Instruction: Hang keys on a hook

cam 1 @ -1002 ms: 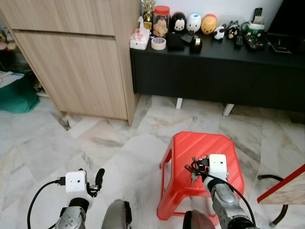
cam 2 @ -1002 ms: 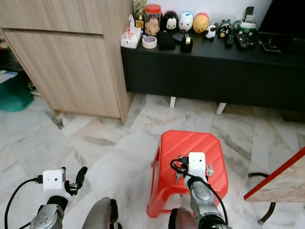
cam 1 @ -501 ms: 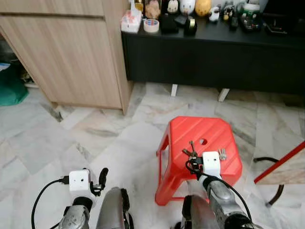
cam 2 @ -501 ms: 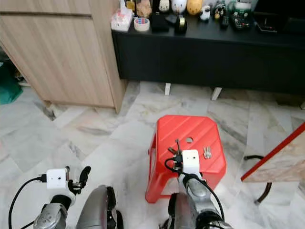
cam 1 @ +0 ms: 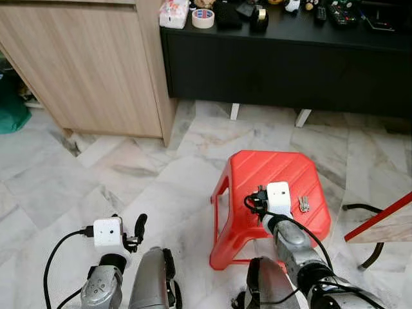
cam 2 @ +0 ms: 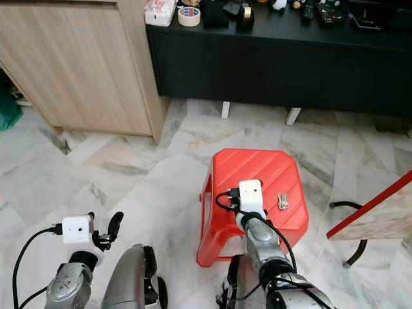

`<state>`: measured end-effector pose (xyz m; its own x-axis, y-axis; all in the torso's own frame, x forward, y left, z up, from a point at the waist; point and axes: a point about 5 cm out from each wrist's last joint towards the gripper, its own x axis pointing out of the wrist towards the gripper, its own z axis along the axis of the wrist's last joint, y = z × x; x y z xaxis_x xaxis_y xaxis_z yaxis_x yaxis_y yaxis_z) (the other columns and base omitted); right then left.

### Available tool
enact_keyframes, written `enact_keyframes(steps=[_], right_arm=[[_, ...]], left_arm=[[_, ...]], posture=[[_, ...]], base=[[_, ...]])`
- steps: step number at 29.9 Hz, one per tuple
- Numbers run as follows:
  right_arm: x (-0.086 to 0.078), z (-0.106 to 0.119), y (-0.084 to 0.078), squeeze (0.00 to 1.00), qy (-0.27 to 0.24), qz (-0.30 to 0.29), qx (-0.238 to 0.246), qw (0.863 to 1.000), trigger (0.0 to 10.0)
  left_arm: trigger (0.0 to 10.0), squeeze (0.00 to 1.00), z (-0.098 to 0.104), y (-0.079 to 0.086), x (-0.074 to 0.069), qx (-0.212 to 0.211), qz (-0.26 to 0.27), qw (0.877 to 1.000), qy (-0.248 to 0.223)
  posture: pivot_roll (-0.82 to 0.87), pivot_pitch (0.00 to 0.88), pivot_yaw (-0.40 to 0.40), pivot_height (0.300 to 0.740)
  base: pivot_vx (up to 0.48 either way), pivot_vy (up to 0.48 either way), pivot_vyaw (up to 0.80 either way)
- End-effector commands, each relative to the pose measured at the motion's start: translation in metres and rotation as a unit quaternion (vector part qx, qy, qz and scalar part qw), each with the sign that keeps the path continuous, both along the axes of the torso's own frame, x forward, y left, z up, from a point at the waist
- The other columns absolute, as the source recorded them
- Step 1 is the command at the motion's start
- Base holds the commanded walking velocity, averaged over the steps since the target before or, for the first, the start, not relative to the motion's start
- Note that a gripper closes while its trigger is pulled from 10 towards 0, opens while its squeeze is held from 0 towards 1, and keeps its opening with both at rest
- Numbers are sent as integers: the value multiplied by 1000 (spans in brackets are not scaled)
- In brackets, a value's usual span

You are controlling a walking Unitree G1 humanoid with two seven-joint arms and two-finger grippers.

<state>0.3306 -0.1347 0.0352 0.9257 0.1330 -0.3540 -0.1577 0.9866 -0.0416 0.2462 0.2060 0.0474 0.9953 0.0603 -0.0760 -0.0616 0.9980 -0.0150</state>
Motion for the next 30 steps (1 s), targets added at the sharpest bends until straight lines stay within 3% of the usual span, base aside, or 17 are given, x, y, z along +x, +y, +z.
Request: enact_keyframes(steps=[1, 13, 30], right_arm=[[-5, -8, -1, 0, 25, 1, -14, 1000, 10000], [-5, -10, -11, 0, 39, -44, -24, 998, 10000], [-1, 1, -8, 0, -14, -68, 40, 997, 10000]], left_arm=[[10000, 0, -5, -1, -5, -5, 4, 1000, 14], [10000, 0, -5, 1, -9, -6, 9, 1000, 17], [10000, 0, -10, 0, -14, -6, 11, 999, 29]], posture=[[128, 266, -53, 585], [126, 288, -65, 585], [119, 286, -67, 585]], base=[[0, 0, 0], [0, 0, 0], [0, 0, 0]])
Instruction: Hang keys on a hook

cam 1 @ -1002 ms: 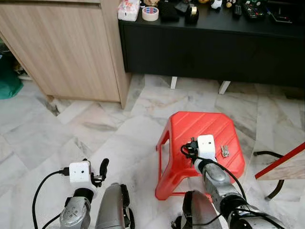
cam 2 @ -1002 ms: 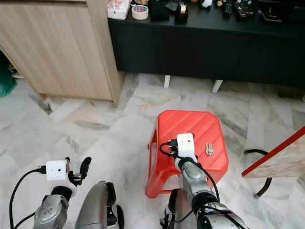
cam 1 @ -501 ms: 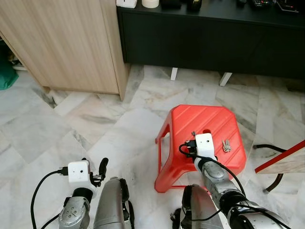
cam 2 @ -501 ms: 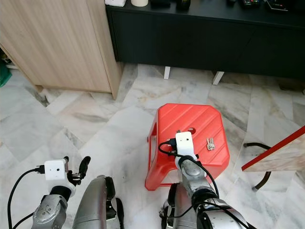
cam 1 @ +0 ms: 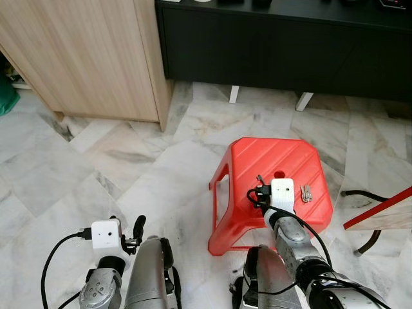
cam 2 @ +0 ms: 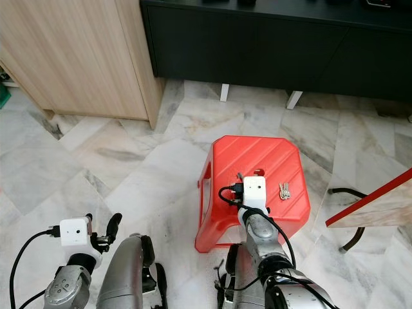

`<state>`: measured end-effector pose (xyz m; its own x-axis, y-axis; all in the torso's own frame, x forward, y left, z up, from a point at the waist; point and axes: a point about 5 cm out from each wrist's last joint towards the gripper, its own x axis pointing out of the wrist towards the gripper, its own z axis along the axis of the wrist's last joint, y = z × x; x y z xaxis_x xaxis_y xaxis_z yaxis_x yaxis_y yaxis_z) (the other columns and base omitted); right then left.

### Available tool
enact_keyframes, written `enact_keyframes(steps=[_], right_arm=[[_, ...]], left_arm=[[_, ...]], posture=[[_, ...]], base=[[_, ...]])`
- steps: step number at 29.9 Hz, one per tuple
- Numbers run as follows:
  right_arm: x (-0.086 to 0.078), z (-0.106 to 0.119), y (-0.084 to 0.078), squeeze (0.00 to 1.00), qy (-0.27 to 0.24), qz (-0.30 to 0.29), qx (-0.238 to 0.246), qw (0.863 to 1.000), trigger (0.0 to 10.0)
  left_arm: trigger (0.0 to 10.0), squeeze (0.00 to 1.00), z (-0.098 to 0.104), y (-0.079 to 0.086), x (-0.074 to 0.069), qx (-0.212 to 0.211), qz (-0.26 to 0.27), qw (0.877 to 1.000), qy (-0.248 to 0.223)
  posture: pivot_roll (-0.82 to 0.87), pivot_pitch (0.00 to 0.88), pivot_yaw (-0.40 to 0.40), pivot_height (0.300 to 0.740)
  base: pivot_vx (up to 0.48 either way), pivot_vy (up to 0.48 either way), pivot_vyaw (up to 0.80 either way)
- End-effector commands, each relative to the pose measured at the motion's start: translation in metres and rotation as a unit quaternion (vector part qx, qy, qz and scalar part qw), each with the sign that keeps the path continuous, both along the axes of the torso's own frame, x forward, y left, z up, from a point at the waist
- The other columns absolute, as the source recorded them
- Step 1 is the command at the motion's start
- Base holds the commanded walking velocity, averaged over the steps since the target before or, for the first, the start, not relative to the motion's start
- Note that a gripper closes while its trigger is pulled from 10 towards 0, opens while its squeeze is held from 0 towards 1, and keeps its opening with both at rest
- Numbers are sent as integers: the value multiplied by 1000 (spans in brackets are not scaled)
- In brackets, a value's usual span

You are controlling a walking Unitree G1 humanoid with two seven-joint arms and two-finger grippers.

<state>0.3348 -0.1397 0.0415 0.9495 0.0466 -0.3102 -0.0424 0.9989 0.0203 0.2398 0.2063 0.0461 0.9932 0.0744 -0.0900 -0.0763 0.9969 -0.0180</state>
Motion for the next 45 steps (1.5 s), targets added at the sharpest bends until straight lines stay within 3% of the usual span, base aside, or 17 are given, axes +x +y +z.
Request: enact_keyframes(steps=[1, 6, 11, 21, 22, 23, 24, 25, 45], right_arm=[[-5, -6, -3, 0, 5, -11, 7, 1000, 10000], [-8, -9, -6, 0, 7, -18, 5, 1000, 10000], [-15, -19, -13, 0, 34, -27, -33, 998, 10000], [-16, -19, -19, 0, 35, -36, -40, 998, 10000], [-16, -20, -20, 0, 36, -38, -41, 998, 8314], [-16, -20, -20, 0, 37, -39, -43, 998, 4392], [-16, -20, -20, 0, 40, -40, -45, 997, 2902], [-16, -20, -20, 0, 41, -40, -45, 997, 0], [-21, -26, -20, 0, 59, -43, -44, 996, 0]], left_arm=[[10000, 0, -9, 0, -7, -4, 4, 1000, 23], [10000, 0, -10, 0, -7, -4, 4, 1000, 25], [10000, 0, -12, 0, -8, -4, 5, 1000, 28], [10000, 0, -13, 1, -9, -2, 6, 1000, 30], [10000, 0, -13, 1, -9, -3, 6, 1000, 30], [10000, 0, -13, 1, -9, -3, 7, 1000, 30], [10000, 0, -14, 1, -8, -2, 7, 1000, 30], [10000, 0, -14, 1, -8, -2, 7, 1000, 30], [10000, 0, -15, 3, -8, -1, 10, 999, 31]], posture=[[116, 284, -68, 585], [115, 284, -69, 585], [116, 276, -72, 585], [116, 270, -73, 585], [115, 269, -73, 585], [116, 269, -72, 585], [117, 269, -73, 585], [117, 269, -73, 585], [117, 266, -75, 585]], base=[[0, 0, 0], [0, 0, 0], [0, 0, 0], [0, 0, 0], [0, 0, 0], [0, 0, 0], [0, 0, 0], [0, 0, 0], [0, 0, 0]])
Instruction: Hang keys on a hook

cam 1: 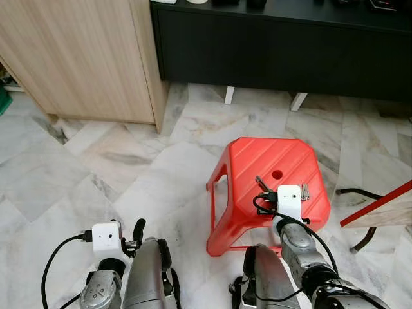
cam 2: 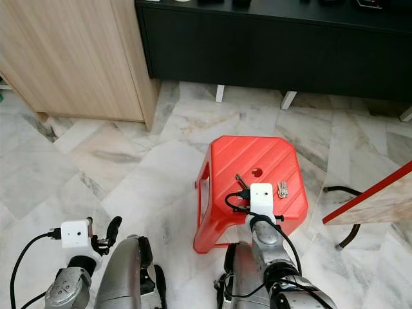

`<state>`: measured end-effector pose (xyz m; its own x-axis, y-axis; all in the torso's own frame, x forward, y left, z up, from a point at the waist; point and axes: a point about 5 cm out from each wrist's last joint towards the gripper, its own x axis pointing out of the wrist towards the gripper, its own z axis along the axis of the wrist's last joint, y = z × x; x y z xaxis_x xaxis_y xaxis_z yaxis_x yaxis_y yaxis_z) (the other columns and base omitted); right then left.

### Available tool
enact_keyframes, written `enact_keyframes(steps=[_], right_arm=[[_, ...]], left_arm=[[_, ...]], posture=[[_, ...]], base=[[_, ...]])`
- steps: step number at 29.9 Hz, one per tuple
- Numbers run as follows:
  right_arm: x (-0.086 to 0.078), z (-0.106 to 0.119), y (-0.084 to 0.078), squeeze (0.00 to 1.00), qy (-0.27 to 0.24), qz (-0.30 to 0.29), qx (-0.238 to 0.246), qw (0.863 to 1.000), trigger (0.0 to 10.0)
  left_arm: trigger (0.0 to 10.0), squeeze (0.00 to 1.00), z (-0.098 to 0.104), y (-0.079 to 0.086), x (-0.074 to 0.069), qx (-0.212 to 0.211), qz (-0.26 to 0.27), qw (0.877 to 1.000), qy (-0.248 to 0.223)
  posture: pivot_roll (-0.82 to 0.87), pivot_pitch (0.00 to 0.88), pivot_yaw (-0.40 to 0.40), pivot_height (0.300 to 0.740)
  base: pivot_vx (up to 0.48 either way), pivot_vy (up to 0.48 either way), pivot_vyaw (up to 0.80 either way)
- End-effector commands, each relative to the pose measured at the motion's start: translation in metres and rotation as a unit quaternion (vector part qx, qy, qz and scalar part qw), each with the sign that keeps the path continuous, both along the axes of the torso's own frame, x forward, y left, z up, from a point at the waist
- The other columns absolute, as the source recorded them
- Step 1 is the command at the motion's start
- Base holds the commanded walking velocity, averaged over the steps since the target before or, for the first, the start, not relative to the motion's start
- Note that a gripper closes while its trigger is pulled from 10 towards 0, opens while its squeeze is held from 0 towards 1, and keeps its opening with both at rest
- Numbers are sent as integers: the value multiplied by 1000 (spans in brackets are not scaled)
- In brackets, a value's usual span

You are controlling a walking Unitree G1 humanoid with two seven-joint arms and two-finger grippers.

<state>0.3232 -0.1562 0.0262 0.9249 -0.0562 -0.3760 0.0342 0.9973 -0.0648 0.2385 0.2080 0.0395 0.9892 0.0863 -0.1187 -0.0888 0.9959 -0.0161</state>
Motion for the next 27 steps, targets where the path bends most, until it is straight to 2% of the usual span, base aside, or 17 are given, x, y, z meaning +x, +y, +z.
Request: enact_keyframes(steps=[1, 10, 18, 22, 23, 27], right_arm=[[-8, -9, -3, 0, 17, -7, 4, 1000, 0], [-2, 5, -8, 0, -46, -10, 36, 998, 0], [-10, 2, -20, 0, -68, -19, 50, 996, 0], [-13, 1, -21, 0, -73, -11, 61, 995, 0], [-13, 2, -24, 0, -80, -13, 73, 994, 0], [-8, 13, -32, 0, -104, -9, 72, 992, 0]], left_arm=[[10000, 0, -9, 1, -7, 0, 5, 1000, 17], [10000, 0, -15, 1, -1, -2, 10, 1000, 26], [10000, 0, -20, 4, 9, 2, 11, 999, 32], [10000, 0, -27, 10, 9, 12, 12, 999, 48], [10000, 0, -32, 13, 9, 19, 14, 998, 60], [10000, 0, -39, 16, 13, 26, 17, 996, 83]], posture=[[117, 263, -76, 585], [105, 200, -87, 585], [99, 110, -76, 585], [82, 43, -69, 585], [70, 0, -72, 585], [64, 0, -69, 585]], base=[[0, 0, 0], [0, 0, 0], [0, 0, 0], [0, 0, 0], [0, 0, 0], [0, 0, 0]])
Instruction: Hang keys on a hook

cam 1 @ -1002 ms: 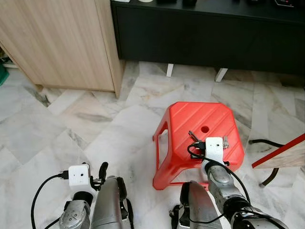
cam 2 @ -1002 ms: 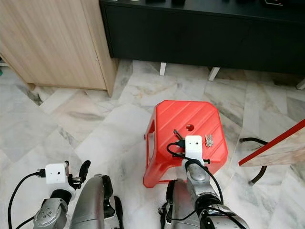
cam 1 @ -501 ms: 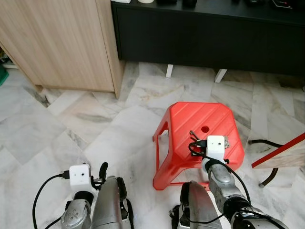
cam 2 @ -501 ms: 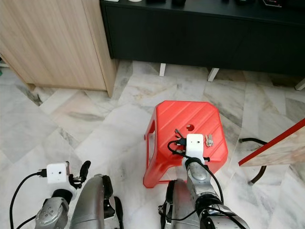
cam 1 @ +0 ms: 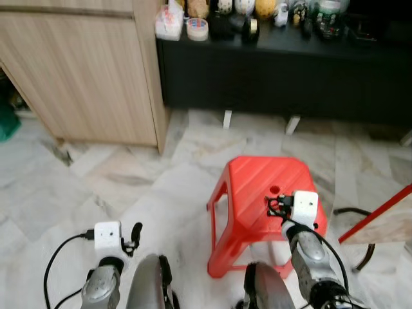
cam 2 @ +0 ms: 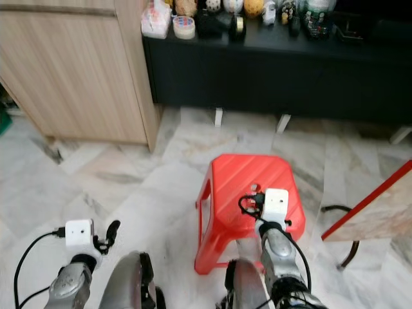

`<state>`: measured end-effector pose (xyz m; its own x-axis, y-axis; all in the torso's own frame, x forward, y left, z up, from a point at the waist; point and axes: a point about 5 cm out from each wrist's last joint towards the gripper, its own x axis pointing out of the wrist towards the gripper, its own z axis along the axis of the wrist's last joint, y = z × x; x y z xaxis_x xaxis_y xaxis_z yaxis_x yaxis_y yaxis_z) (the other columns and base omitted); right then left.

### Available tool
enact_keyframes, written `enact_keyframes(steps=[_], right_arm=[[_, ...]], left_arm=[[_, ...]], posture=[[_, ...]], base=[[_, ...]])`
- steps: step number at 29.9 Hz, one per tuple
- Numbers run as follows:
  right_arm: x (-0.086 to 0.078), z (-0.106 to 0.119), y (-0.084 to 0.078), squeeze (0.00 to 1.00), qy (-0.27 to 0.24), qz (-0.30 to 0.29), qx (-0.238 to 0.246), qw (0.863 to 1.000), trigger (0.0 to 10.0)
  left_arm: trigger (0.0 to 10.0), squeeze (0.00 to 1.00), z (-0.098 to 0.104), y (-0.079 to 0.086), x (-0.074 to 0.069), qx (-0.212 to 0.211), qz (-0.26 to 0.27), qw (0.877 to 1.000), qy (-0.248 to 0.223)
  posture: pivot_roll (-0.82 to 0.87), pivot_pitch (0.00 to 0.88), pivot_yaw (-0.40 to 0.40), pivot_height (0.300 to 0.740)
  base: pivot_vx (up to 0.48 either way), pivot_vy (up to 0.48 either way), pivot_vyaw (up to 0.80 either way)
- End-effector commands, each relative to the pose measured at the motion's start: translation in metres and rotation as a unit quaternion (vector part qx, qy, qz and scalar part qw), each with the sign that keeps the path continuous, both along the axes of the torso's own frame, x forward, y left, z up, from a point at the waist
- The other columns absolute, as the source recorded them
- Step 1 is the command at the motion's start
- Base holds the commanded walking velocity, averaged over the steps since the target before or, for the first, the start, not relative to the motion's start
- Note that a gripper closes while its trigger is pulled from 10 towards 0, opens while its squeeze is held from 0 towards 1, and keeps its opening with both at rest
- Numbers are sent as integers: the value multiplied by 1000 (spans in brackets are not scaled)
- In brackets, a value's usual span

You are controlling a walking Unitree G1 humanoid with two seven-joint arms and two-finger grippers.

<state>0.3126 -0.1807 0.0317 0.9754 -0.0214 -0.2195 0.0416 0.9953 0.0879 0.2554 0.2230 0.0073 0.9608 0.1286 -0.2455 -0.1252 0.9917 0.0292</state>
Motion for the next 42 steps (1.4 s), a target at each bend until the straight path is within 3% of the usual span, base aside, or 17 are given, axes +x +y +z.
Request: enact_keyframes(steps=[1, 2, 11, 16, 20, 26, 35, 42], right_arm=[[6, 12, -9, 0, -28, 2, -8, 1000, 5059], [6, 13, -9, 0, -29, 2, -9, 1000, 10000], [6, 20, -16, 0, -54, -20, 4, 998, 10000], [-6, 5, -25, 0, -27, -80, 19, 996, 10000], [-6, 2, -21, 0, -18, -90, 31, 995, 10000], [0, 5, -2, 0, -19, -70, 42, 996, 10000], [-2, 1, -3, 0, -13, -71, 37, 997, 10000], [-1, 3, -2, 0, -15, -61, 28, 998, 10000]], left_arm=[[10000, 0, -9, 2, -3, 14, -3, 1000, 28], [10000, 0, -10, 2, -3, 15, -3, 999, 31], [10000, 0, -31, 14, -16, 23, 4, 994, 106], [10000, 0, -45, 20, -32, 26, 16, 988, 152], [10000, 0, -47, 21, -34, 28, 17, 986, 162], [10000, 0, -47, 22, -32, 31, 14, 985, 172], [10000, 0, -61, 19, -49, 22, 32, 976, 216], [10000, 0, -63, 16, -51, 14, 41, 974, 221]], posture=[[65, 0, -67, 585], [65, 0, -67, 585], [23, 0, -12, 585], [15, 0, 29, 600], [26, 0, 34, 615], [39, 0, 34, 660], [46, 0, 23, 720], [37, 0, 7, 740]], base=[[0, 0, 0], [0, 0, 0], [0, 0, 0], [0, 0, 0], [0, 0, 0], [0, 0, 0], [0, 0, 0], [0, 0, 0]])
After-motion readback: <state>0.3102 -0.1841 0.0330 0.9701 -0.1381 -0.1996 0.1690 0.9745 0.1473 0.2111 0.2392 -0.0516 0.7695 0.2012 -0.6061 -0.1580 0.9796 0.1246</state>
